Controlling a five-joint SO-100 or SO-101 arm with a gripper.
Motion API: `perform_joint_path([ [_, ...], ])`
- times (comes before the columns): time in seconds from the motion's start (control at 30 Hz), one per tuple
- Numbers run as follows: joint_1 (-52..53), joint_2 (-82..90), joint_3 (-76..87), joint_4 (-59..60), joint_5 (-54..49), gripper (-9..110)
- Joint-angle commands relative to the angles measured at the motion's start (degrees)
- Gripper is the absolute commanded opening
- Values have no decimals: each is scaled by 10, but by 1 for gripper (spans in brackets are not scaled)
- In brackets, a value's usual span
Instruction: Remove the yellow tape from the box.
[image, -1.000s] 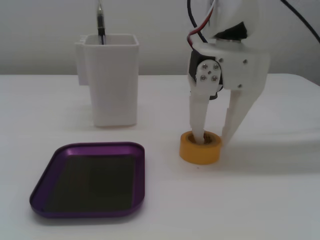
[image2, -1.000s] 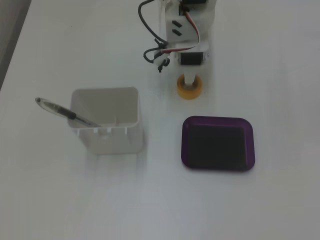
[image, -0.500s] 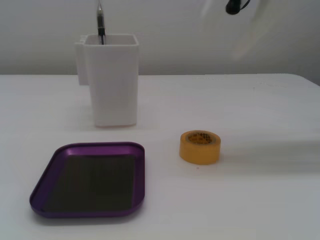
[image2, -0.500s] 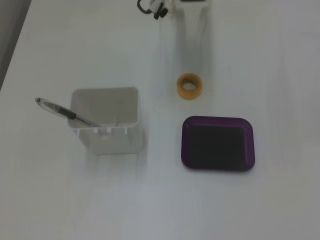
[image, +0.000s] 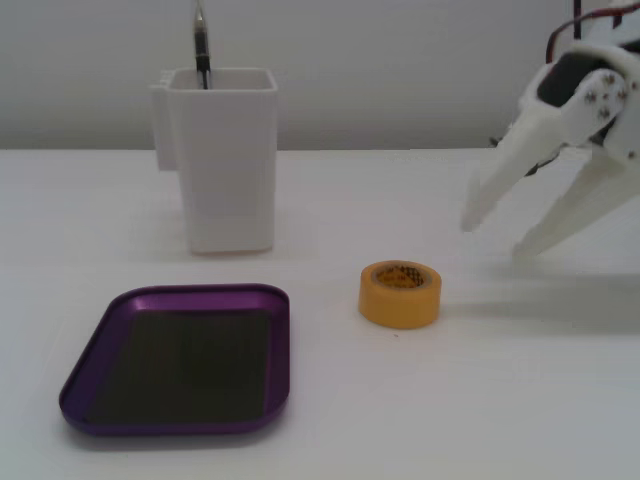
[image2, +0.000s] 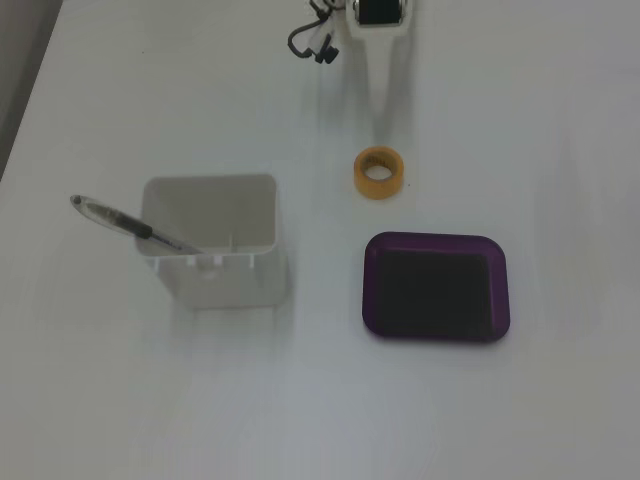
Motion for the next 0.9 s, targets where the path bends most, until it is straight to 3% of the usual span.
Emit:
perform_joint_path([
  [0.0, 4, 123, 72, -16, -2, 14],
  [0.1, 4, 199, 130, -15, 3, 14],
  [0.33, 2, 169, 152, 2, 4, 13],
  [0.47, 3, 168, 152, 20, 27, -2],
  [0.87, 2, 169, 152, 4, 64, 2],
])
